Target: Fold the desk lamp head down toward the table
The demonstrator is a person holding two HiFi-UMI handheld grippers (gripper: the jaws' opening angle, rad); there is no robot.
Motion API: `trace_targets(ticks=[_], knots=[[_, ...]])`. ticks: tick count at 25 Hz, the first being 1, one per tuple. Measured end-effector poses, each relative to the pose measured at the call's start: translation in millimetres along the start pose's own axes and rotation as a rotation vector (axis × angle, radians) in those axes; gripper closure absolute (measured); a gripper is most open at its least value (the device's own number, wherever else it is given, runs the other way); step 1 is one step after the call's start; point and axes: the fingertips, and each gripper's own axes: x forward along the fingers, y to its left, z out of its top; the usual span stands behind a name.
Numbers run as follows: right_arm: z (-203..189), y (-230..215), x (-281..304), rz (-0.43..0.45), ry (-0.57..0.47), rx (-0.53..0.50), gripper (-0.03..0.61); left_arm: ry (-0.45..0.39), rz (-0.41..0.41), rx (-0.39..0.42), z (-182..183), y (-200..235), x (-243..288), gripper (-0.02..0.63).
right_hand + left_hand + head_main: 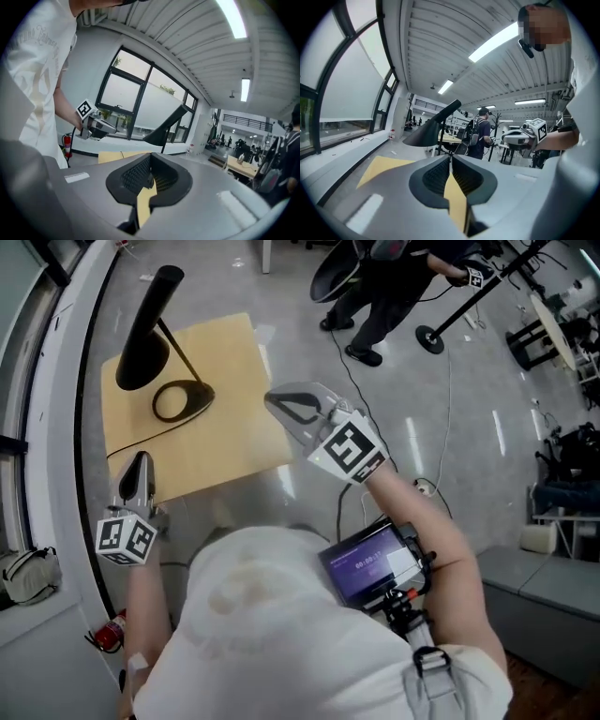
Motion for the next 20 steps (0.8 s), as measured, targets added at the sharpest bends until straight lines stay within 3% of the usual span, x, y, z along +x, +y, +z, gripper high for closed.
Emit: trace_targets(ticks=[11, 20], knots=[[-40, 47, -38, 0.049, -0.061, 0.243, 0.566, 0.043, -0.033, 0.019, -25, -68, -17, 0.598], [-49, 83, -39, 0.119, -0.080, 0.320, 0.566, 0.033, -0.013, 0.027, -32, -85, -33, 0.598]])
